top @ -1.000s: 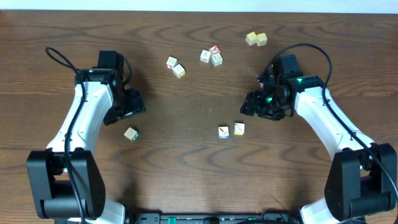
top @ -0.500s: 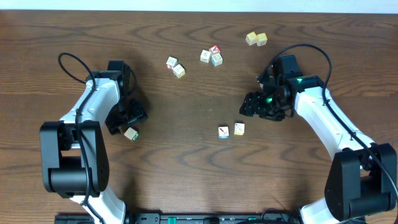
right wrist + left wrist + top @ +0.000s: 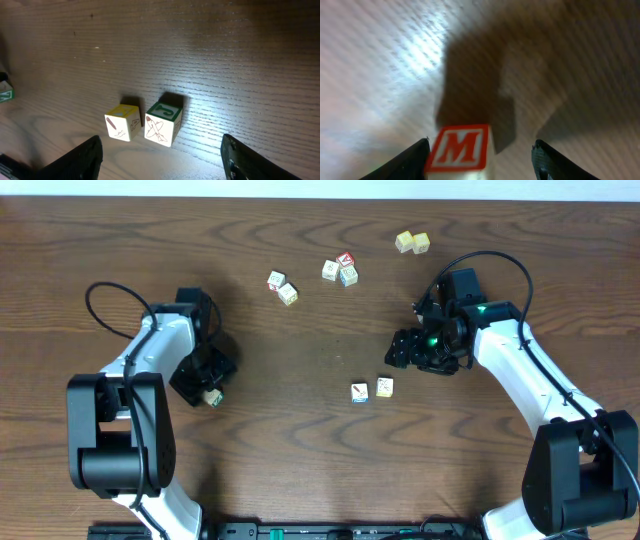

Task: Lift 3 blocks

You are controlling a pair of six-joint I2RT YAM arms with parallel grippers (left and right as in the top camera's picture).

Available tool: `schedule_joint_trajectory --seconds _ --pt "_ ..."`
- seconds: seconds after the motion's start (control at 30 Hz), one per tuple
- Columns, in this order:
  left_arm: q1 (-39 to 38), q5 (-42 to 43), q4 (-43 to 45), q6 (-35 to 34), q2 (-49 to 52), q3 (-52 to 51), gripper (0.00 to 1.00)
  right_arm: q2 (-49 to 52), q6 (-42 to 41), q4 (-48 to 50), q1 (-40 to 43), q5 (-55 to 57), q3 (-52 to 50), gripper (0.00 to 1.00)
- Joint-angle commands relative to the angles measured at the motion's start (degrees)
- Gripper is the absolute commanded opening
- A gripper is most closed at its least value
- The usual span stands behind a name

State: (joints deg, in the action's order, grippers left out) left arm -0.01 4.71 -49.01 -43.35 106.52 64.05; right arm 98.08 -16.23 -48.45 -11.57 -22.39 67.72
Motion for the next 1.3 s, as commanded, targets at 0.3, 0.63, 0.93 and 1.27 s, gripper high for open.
schedule_joint_trajectory --seconds 0.3,0.63,0.93,1.27 --pt "0.4 2.2 4.4 -1.6 0.2 -3.9 0.44 -1.3 1.1 0.0 -1.6 0.1 0.1 0.64" --pt "-1.8 12.5 9.8 16.5 0.2 -3.9 0.23 -1.3 0.8 1.2 -1.7 1.2 0.1 0.61" --pt "-12.0 15.8 17.3 22.4 0.2 -3.9 0.24 -1.3 0.4 1.3 -1.7 1.2 0.1 0.61" --pt "-25.3 10.0 23.8 23.0 0.2 -3.9 0.24 -1.3 0.4 1.0 -1.7 1.2 0.1 0.61"
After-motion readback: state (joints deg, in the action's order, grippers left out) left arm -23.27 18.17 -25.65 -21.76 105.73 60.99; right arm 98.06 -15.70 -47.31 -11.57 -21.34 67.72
